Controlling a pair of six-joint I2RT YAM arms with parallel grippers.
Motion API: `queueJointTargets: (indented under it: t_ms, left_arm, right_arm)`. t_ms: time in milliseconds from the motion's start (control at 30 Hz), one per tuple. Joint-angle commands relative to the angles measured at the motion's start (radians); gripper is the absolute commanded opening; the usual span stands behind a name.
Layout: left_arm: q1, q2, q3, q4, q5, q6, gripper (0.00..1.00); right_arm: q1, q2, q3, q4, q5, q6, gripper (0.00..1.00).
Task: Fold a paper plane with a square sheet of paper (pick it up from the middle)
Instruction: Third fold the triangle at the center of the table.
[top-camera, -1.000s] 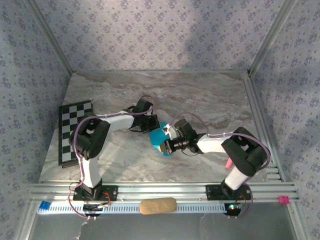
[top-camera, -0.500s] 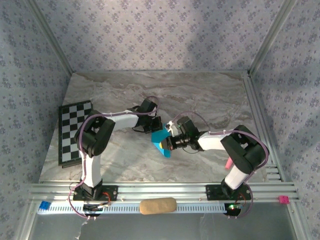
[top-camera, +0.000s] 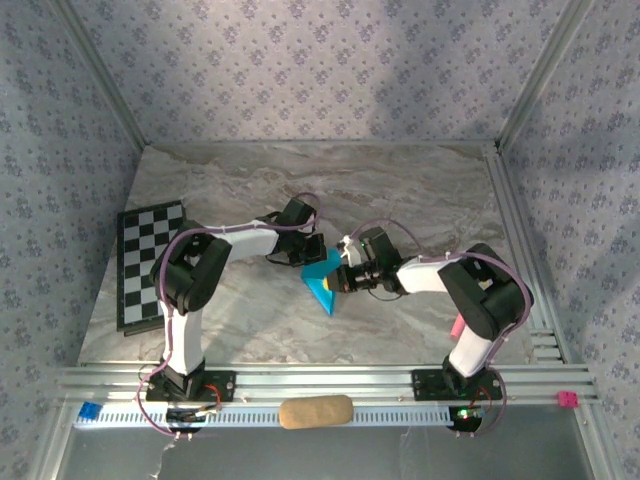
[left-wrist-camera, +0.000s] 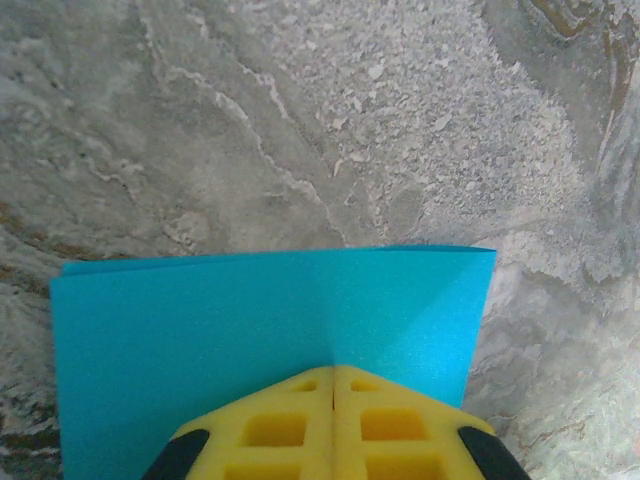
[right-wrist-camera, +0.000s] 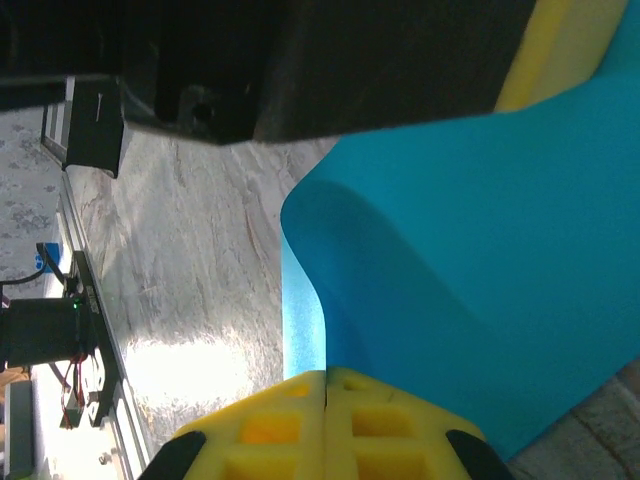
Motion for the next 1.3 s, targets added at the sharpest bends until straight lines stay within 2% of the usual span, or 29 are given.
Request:
queueJointTargets:
  t_ms: [0,1267]
  left_arm:
    - [-0.007,0.032,0.005,-0.051,0.001,0.012,0.08]
    - [-0.009,0.025,-0.005,-0.033,0.003,-0.01,0.08]
  right_arm:
    - [-0.015,0.015,0.027,-0.034,-0.019,-0.027,0.0]
    - [-0.017,0.091,0.056,-0.083,0.019,-0.073,0.0]
